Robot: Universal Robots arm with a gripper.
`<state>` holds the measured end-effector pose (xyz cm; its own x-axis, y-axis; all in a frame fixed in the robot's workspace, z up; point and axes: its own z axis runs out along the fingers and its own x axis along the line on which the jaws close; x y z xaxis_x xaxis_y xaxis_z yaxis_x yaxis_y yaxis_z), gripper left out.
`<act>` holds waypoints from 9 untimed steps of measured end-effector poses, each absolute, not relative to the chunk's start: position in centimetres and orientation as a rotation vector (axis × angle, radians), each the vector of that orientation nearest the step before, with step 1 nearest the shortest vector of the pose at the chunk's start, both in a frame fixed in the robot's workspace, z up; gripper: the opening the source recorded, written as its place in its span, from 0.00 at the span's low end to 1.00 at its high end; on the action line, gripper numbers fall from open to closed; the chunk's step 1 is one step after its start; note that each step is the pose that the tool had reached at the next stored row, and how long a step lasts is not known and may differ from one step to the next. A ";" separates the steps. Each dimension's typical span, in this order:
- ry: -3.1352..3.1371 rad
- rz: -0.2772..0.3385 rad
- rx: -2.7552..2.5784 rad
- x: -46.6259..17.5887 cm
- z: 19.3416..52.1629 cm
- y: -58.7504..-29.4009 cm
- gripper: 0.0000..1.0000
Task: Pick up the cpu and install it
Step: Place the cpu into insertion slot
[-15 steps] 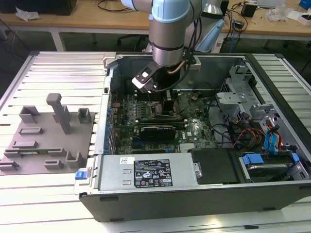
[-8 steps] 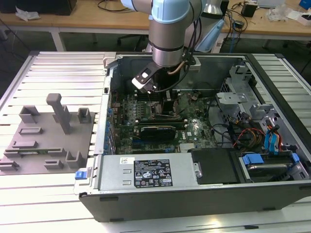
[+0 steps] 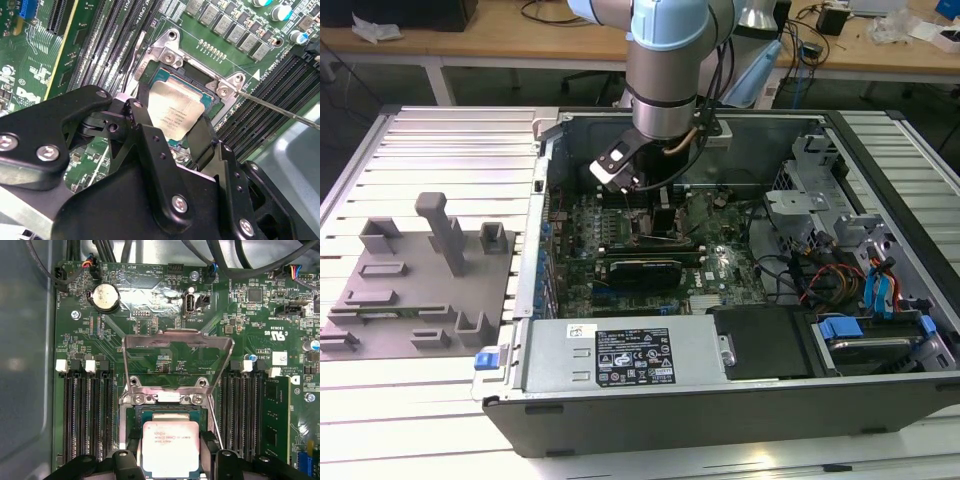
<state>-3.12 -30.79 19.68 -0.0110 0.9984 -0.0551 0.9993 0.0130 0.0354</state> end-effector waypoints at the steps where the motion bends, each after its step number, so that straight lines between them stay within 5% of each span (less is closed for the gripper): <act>1: 2.190 -0.021 2.162 -3.1 19.7 -30.8 0.55; 9: 2.196 -0.020 2.157 -3.0 19.7 -30.8 0.55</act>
